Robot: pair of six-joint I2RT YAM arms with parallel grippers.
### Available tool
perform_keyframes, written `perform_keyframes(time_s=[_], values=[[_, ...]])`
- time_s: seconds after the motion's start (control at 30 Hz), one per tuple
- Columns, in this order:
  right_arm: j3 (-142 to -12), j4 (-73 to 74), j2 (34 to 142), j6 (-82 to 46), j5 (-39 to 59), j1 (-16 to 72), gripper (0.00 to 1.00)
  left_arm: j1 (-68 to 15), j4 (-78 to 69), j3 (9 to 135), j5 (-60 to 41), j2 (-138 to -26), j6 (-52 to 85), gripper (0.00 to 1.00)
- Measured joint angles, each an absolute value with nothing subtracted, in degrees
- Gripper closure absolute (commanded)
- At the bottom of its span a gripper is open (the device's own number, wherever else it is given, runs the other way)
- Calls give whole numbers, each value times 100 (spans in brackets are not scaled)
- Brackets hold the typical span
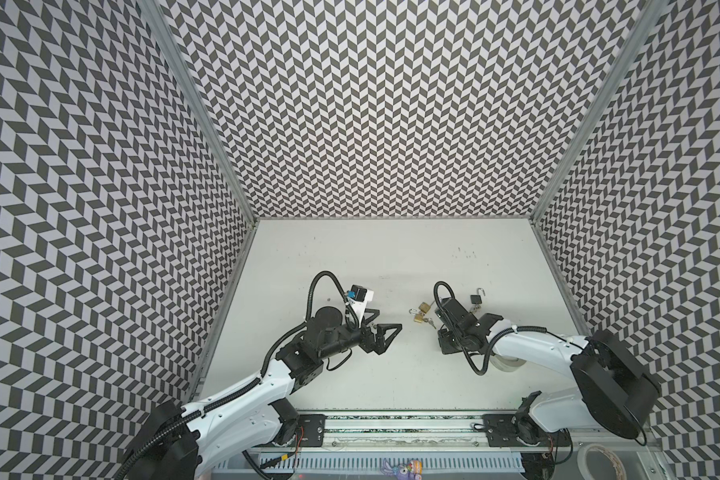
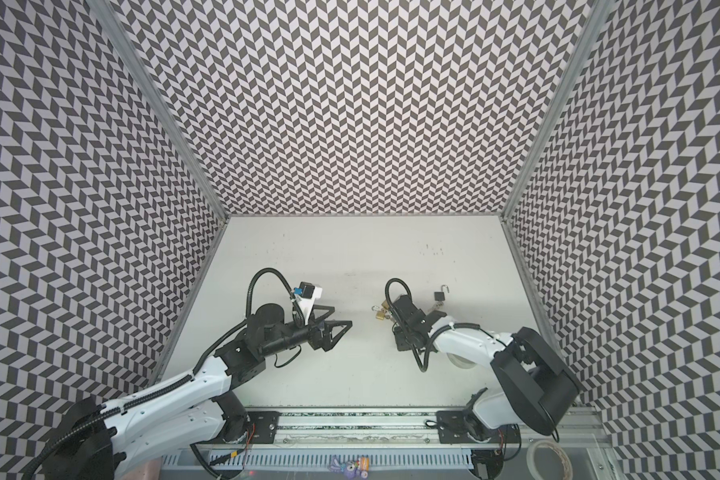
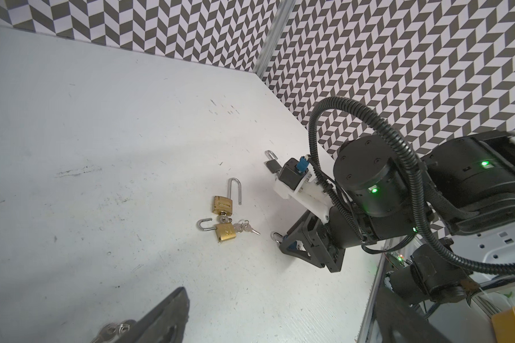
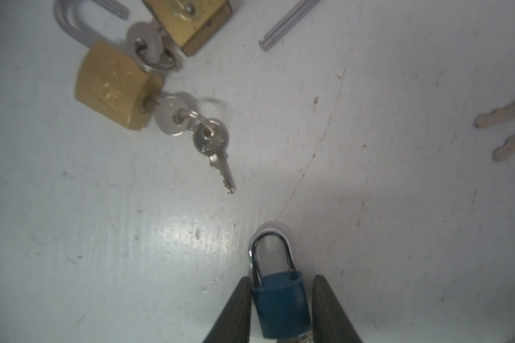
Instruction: Lock with the key
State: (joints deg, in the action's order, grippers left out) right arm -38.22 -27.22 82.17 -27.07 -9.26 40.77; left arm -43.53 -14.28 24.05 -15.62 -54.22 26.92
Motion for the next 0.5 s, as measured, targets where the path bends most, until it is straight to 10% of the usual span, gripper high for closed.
perform_keyframes(time_s=[0.5], values=[[-3830,-2897,7902,-2797,-1007,4224,84,-4300,-1332,2403,-1439,-5218,3146,0]])
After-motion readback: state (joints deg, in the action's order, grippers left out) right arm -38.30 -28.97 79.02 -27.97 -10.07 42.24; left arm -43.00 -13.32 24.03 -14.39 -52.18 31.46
